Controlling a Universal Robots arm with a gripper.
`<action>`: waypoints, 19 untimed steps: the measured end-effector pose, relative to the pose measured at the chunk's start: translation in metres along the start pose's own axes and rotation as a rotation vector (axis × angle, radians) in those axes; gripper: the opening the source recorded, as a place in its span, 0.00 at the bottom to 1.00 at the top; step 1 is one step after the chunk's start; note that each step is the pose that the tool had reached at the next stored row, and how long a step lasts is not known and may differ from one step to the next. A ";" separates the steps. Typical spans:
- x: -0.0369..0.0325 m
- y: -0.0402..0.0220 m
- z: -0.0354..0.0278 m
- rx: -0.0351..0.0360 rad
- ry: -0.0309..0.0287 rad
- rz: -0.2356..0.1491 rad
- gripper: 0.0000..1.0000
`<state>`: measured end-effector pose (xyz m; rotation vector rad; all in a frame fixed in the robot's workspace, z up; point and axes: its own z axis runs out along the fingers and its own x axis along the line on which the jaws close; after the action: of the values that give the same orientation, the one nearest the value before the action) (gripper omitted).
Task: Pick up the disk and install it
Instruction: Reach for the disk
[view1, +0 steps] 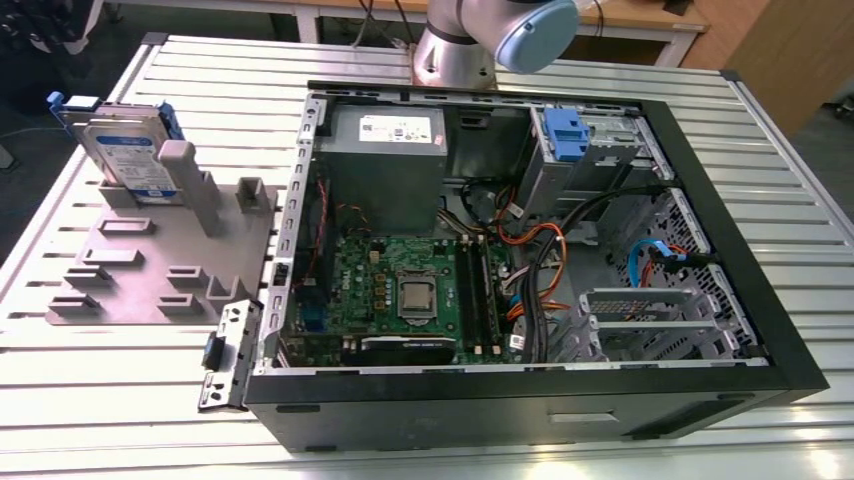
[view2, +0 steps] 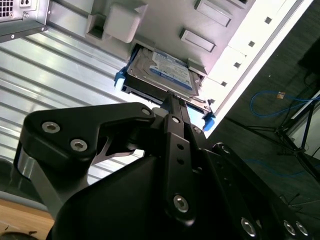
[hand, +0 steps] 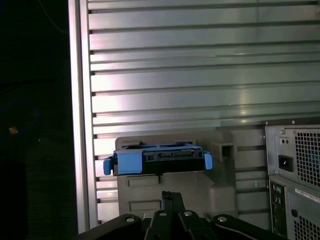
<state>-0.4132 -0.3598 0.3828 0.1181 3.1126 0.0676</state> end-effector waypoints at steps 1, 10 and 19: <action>0.0000 0.0000 0.0000 0.0000 0.0000 0.000 0.11; 0.0010 -0.0001 0.0010 -0.0001 -0.0001 0.000 0.11; 0.0163 0.0008 0.0145 0.0003 0.0030 0.000 0.11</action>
<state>-0.4290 -0.3572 0.3680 0.1182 3.1156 0.0674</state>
